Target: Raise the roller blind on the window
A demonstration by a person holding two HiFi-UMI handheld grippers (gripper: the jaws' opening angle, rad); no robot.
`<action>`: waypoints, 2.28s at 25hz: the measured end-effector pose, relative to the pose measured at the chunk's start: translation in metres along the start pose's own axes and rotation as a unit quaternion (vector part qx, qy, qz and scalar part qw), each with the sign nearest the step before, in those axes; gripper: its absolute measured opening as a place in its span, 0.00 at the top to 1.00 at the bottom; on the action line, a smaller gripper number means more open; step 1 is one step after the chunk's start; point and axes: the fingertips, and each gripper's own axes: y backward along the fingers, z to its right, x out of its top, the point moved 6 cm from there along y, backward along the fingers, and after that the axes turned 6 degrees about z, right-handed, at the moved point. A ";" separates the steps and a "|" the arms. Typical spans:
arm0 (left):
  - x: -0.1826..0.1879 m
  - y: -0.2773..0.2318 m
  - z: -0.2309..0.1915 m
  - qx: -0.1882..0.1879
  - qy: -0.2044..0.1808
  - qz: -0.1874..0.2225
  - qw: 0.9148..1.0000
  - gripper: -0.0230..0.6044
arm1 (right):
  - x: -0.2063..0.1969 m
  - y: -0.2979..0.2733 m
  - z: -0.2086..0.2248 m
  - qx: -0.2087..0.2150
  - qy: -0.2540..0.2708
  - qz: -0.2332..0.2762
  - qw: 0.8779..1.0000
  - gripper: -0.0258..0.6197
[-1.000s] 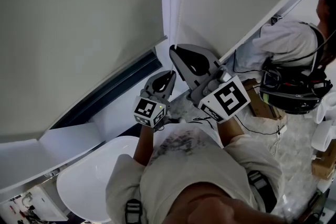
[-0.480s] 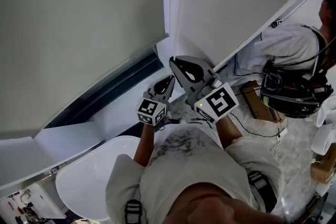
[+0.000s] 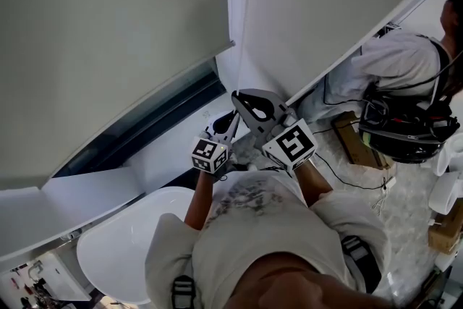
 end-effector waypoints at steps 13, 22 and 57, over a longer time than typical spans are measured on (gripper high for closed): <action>-0.046 0.003 -0.004 0.003 0.006 -0.052 0.999 0.94 | -0.045 0.005 -0.007 -0.001 -0.015 -0.040 0.999 0.87; -0.085 0.012 -0.009 0.019 0.012 -0.077 0.997 0.94 | -0.082 0.010 -0.016 0.013 -0.026 -0.074 0.997 0.87; 0.217 0.038 0.060 -0.109 -0.088 0.100 0.985 0.80 | -0.077 0.011 -0.010 0.011 -0.018 -0.064 0.998 0.87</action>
